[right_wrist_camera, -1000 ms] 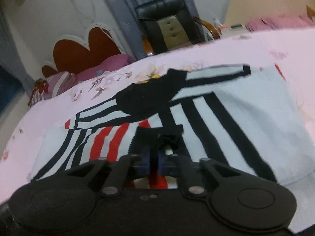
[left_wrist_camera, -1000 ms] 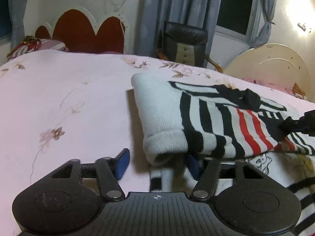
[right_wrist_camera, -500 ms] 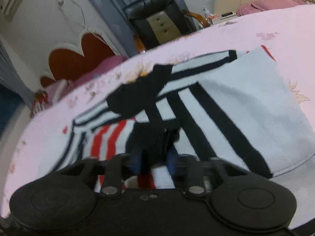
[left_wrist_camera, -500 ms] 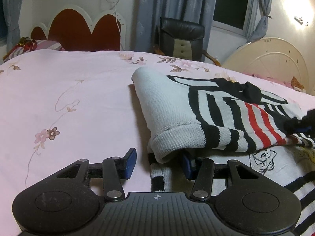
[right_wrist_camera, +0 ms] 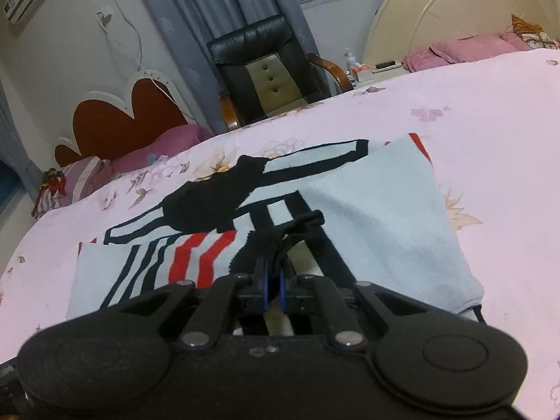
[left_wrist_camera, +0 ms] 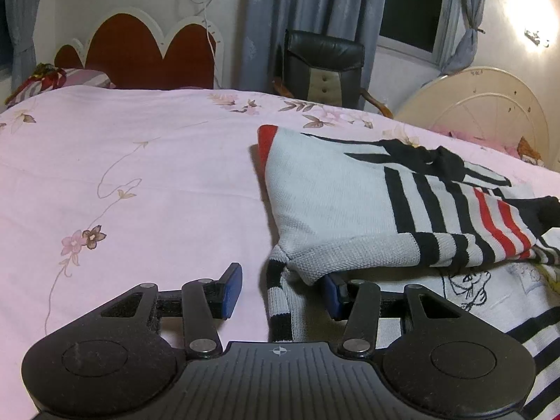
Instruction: Fold small clothes
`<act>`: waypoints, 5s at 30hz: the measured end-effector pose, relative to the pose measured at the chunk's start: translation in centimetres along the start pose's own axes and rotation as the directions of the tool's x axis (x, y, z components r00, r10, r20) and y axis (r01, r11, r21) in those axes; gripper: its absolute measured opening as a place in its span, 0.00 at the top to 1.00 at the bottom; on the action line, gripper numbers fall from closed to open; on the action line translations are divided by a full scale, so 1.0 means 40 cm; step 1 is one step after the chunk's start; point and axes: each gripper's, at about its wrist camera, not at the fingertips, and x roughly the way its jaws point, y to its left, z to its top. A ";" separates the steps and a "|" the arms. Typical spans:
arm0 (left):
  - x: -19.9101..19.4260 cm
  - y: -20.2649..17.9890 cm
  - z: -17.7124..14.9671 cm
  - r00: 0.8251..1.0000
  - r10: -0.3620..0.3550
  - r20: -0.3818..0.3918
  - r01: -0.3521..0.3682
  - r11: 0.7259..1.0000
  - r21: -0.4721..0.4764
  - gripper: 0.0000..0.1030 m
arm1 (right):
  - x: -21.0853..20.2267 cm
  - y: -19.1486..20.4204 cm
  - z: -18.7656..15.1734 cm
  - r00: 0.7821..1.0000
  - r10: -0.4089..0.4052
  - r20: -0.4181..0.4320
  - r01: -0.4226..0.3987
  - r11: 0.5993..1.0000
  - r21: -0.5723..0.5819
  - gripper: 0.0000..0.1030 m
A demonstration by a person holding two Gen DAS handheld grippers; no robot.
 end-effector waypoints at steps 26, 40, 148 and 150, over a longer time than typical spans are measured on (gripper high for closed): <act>0.051 -0.167 0.020 0.986 -0.162 -0.039 0.166 0.979 0.118 0.52 | 0.044 0.034 -0.064 0.997 -0.035 -0.073 0.019 0.979 -0.203 0.88; 0.242 -0.098 0.228 0.997 -0.072 -0.027 0.075 0.984 0.159 0.52 | 0.128 0.072 0.011 0.999 -0.001 -0.051 -0.009 0.983 -0.186 0.80; -0.407 -0.040 -0.388 0.917 -0.378 -0.124 0.318 0.883 -0.345 0.44 | -0.479 -0.319 -0.474 0.929 0.326 -0.173 -0.233 0.881 0.412 0.60; -0.405 -0.052 -0.380 0.924 -0.362 -0.127 0.310 0.899 -0.309 0.44 | -0.469 -0.316 -0.469 0.929 0.325 -0.174 -0.230 0.879 0.417 0.61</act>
